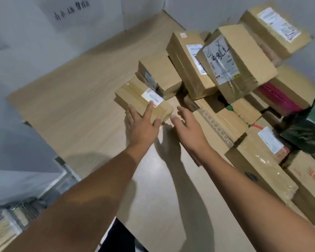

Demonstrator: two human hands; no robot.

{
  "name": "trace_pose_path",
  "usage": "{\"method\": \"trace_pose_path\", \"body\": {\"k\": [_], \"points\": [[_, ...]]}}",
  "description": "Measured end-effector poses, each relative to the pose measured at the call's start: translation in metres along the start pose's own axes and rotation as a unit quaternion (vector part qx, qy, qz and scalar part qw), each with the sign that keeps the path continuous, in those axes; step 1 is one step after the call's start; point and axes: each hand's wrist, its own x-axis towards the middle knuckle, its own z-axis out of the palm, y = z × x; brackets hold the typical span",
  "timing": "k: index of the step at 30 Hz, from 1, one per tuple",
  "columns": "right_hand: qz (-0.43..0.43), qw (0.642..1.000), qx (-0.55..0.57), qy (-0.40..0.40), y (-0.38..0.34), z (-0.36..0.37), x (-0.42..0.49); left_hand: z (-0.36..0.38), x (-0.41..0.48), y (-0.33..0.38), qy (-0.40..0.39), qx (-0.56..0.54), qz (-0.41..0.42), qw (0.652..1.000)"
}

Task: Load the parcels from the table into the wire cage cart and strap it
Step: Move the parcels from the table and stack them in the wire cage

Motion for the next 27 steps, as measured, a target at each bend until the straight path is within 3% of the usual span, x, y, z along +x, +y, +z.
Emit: {"method": "trace_pose_path", "body": {"k": [3, 7, 11, 14, 19, 27], "points": [[-0.005, 0.996, -0.091, -0.024, -0.004, 0.026, 0.046, 0.015, 0.012, -0.020, -0.006, 0.043, 0.040, 0.998], [-0.001, 0.991, -0.135, -0.024, -0.004, 0.049, 0.088, 0.009, 0.009, -0.038, -0.026, -0.058, 0.012, 0.998], [0.058, 0.996, -0.014, -0.065, -0.009, 0.065, 0.082, -0.016, -0.008, -0.044, -0.029, -0.214, 0.022, 0.976], [0.031, 0.995, 0.083, -0.054, -0.016, 0.070, 0.039, -0.049, -0.043, -0.047, 0.004, -0.312, -0.015, 0.950], [-0.050, 0.974, 0.195, -0.101, -0.039, 0.083, -0.061, -0.105, -0.143, -0.057, 0.146, -0.418, -0.065, 0.894], [-0.222, 0.910, 0.156, -0.314, -0.090, 0.155, -0.235, -0.157, -0.356, -0.123, 0.395, -0.459, -0.184, 0.775]]}}
